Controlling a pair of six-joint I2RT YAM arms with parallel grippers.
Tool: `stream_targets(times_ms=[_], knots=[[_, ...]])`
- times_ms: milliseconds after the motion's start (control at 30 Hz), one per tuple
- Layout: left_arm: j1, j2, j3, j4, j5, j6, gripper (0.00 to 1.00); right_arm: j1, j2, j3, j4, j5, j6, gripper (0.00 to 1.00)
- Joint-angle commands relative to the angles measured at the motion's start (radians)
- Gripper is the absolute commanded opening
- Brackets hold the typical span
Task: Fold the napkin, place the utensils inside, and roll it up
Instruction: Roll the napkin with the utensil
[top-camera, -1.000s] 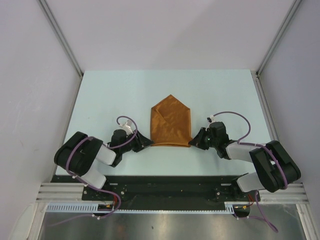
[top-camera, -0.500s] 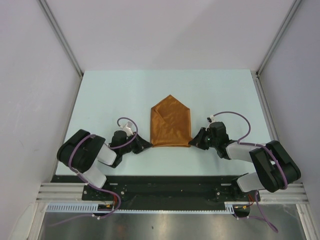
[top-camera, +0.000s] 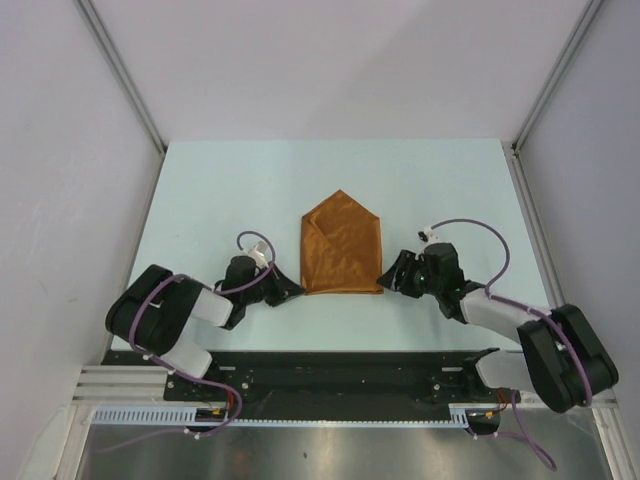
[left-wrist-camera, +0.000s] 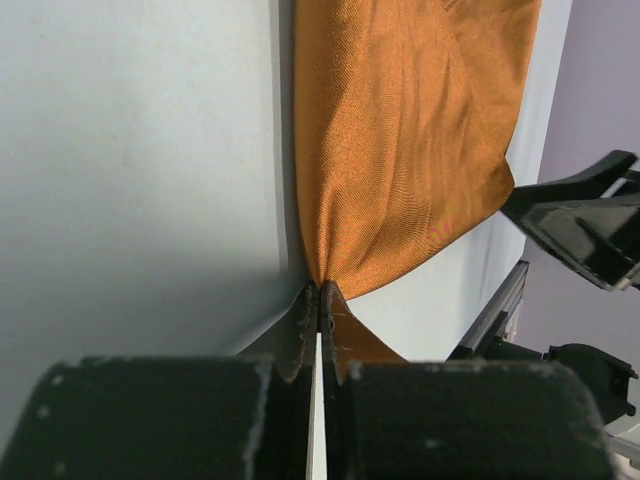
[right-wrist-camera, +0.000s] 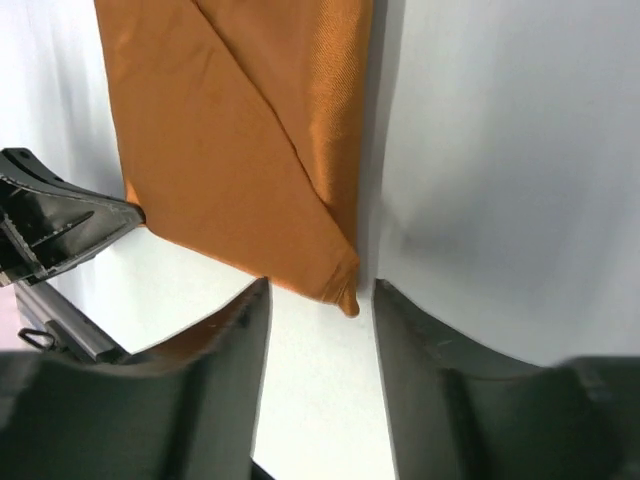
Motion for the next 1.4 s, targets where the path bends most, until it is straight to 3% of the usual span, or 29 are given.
stream_targets(times_ms=[0, 167, 333, 767, 1100, 1367], knots=[[-0.010, -0.036, 0.026, -0.177, 0.011, 0.053, 0.00, 0.003, -0.149, 0.037, -0.123, 0.117, -0.114, 0.56], [0.002, -0.079, 0.040, -0.206, 0.025, 0.048, 0.00, 0.059, -0.313, 0.050, -0.198, 0.243, -0.223, 0.66], [0.010, -0.111, 0.047, -0.231, 0.030, 0.045, 0.00, 0.222, -0.292, 0.090, -0.167, 0.333, -0.321, 0.70], [0.024, -0.210, 0.046, -0.294, 0.017, 0.038, 0.00, 0.660, 0.156, 0.353, 0.002, 0.700, -0.545, 0.72], [0.041, -0.223, 0.049, -0.298, 0.028, 0.035, 0.00, 0.789, 0.366, 0.481, 0.073, 0.749, -0.688, 0.73], [0.053, -0.225, 0.047, -0.300, 0.039, 0.041, 0.00, 0.823, 0.466, 0.520, 0.054, 0.814, -0.743, 0.74]])
